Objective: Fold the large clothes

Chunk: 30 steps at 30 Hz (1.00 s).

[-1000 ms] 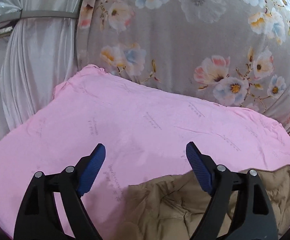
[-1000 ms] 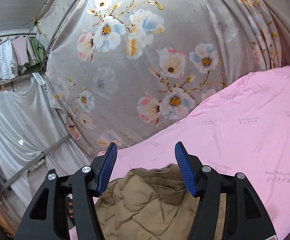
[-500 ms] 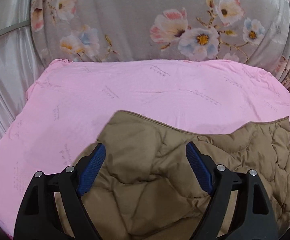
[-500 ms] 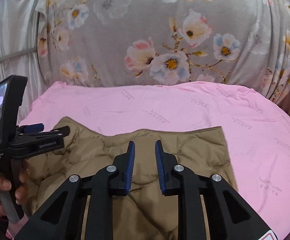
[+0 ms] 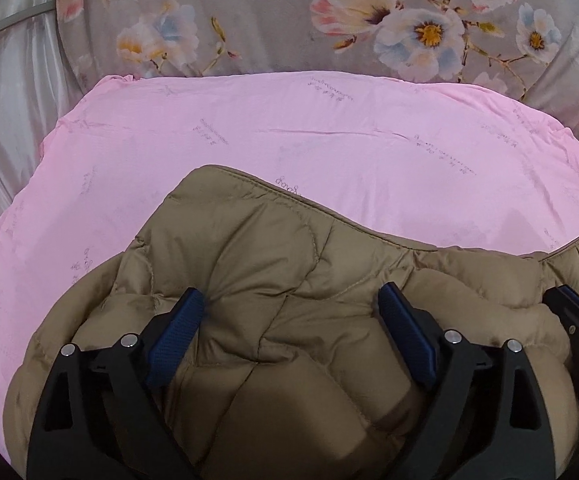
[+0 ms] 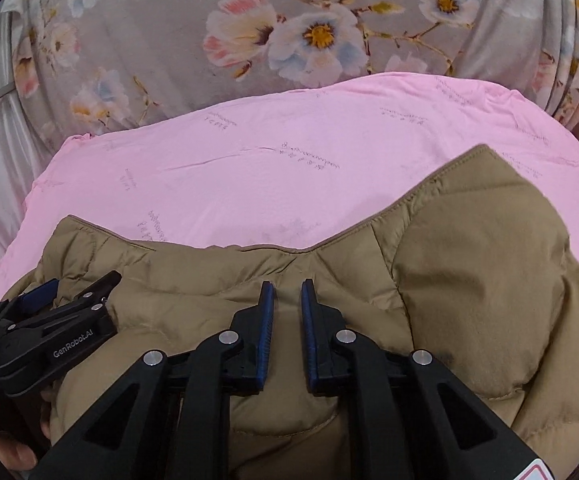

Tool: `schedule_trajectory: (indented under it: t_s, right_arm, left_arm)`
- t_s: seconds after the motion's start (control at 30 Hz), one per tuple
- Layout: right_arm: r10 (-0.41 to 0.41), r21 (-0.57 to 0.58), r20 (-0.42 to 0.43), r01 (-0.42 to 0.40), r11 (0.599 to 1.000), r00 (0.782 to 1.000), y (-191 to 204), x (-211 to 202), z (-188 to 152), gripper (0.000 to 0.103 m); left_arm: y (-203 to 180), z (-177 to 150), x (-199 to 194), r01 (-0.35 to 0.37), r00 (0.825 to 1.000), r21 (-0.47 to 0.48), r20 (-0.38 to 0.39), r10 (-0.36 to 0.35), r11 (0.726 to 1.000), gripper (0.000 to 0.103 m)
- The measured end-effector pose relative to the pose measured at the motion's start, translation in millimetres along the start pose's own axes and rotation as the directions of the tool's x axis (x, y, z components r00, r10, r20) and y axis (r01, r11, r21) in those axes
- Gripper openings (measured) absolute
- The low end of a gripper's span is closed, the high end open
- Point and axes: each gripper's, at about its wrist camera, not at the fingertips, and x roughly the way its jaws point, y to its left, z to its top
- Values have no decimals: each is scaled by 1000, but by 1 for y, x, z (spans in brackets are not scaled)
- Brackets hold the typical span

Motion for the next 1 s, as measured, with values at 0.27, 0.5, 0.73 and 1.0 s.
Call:
schedule_trajectory:
  t_s: [0.27,0.5,0.73,1.0]
  right_arm:
    - [-36,-29,-18,35,999,999,7,14,-5,11]
    - [-20,-18,-30,19,1000,999,5,21,-6,11]
    - [-15,-13,-32,14,1000,999,3,23,-4,11]
    - [-11,-4,99,12,1000,995,8,-52,-27,17]
  left_arm:
    - [-7,-4,13,-27,1000,21,-14,27,999,90]
    - [-10,-4,18,-42,999,25,-19,42,999,91]
    - [-12,-3,21,-54,998,27,-29,55,998,91]
    - [7,-14,-28,8,1000,-70,-19,-9,998,91]
